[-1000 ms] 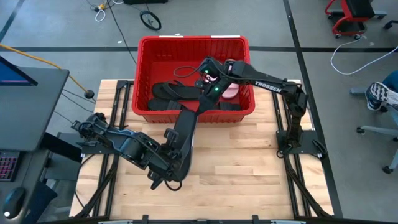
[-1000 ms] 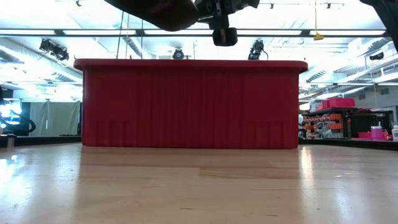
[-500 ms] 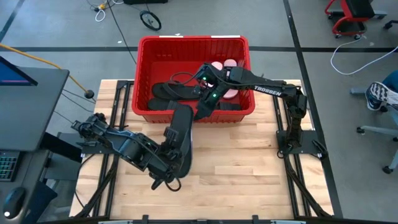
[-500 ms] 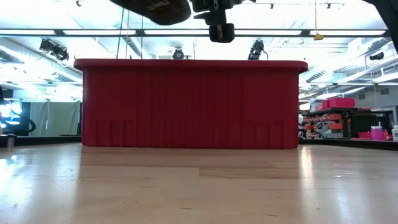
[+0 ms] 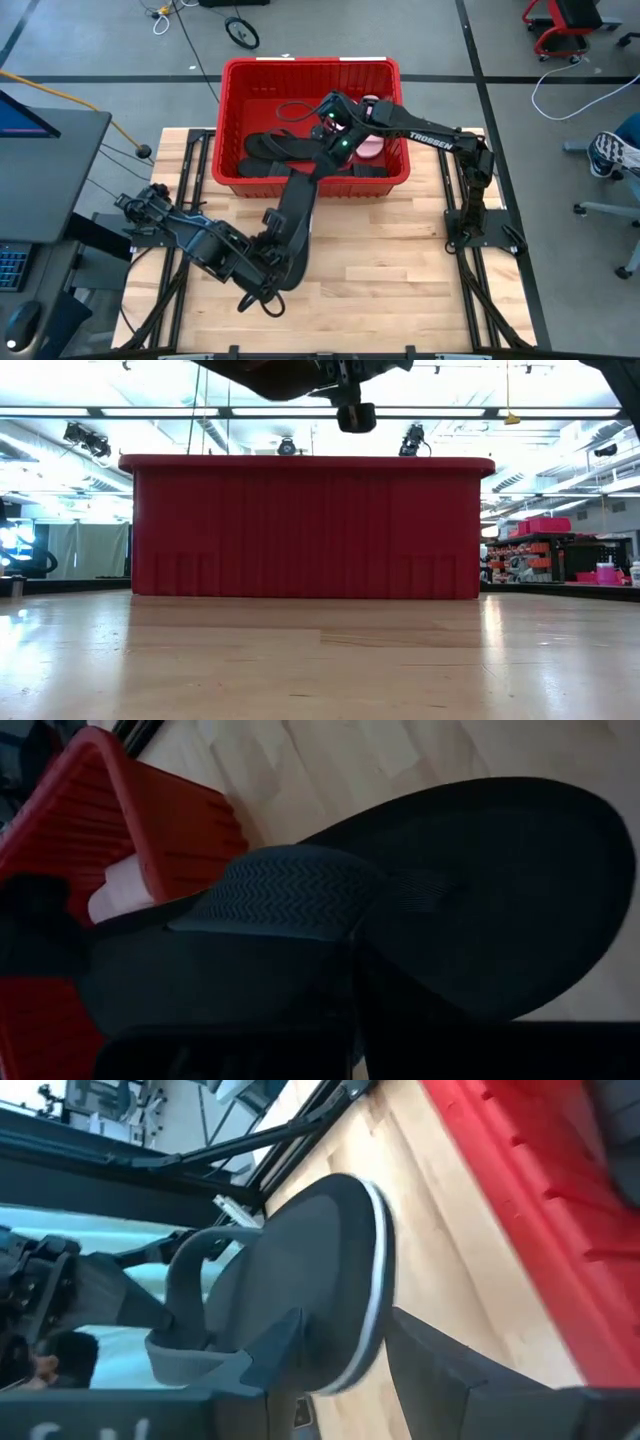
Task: Pick and place slides into bin
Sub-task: Put the black slipper into the red bin
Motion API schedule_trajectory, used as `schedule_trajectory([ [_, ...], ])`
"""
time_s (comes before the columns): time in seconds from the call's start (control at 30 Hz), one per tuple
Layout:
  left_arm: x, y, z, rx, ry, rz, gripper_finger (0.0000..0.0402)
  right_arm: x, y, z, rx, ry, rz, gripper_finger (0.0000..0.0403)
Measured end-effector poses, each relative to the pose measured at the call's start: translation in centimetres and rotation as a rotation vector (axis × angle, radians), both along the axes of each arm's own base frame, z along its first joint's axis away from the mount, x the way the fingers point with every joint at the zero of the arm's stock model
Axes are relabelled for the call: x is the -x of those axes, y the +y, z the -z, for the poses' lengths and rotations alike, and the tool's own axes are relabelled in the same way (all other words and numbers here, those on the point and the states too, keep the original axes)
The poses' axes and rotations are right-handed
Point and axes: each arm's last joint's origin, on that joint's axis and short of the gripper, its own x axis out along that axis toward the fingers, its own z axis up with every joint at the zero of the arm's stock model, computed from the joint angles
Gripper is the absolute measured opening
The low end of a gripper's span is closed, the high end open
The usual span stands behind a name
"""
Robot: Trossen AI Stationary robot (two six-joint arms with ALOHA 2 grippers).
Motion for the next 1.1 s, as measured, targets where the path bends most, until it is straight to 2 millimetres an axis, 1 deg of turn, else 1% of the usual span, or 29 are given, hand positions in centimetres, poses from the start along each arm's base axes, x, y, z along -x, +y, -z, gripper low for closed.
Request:
schedule_trajectory([
  [0.13, -0.1, 0.1, 0.0, -0.006, -0.003, -0.004, 0.0001, -0.2, 0.6, 0.0, -0.013, -0.003, -0.026, 0.0149],
  [0.27, -0.1, 0.1, 0.0, -0.012, 0.0, 0.004, 0.0001, -0.2, 0.9, 0.0, -0.025, 0.002, -0.027, 0.0149],
  [0.37, -0.1, 0.1, 0.0, -0.019, 0.003, 0.013, 0.0001, -0.4, 1.1, -0.1, -0.006, -0.023, -0.046, 0.0144],
  [0.47, -0.1, 0.1, 0.0, -0.015, 0.0, 0.01, 0.0003, -0.5, 1.3, -0.2, 0.001, -0.033, -0.055, 0.0115],
  [0.6, -0.1, 0.1, 0.0, 0.021, -0.021, -0.047, 0.0005, -0.5, 1.3, -0.2, 0.012, -0.044, -0.066, 0.005],
  [0.63, -0.1, 0.1, 0.0, 0.034, -0.028, -0.069, 0.0008, -0.5, 1.3, -0.2, 0.019, -0.051, -0.073, 0.0042],
  [0.67, -0.1, 0.1, 0.0, 0.048, -0.037, -0.091, 0.0012, -0.5, 1.3, -0.2, 0.027, -0.057, -0.08, 0.0041],
  [0.77, -0.1, 0.2, 0.0, 0.099, -0.071, -0.177, 0.0032, -0.5, 1.3, -0.2, 0.044, -0.065, -0.086, 0.0041],
  [0.87, -0.2, 0.3, 0.0, 0.144, -0.116, -0.276, 0.0061, -0.4, 1.2, -0.2, 0.048, -0.061, -0.08, 0.0041],
  [1.0, -0.2, 0.3, 0.0, 0.17, -0.13, -0.315, 0.0108, -0.4, 0.9, -0.1, 0.055, -0.06, -0.07, 0.0041],
  [1.1, -0.2, 0.4, 0.0, 0.173, -0.128, -0.319, 0.0143, -0.3, 0.2, -0.1, 0.09, -0.05, -0.027, 0.0041],
])
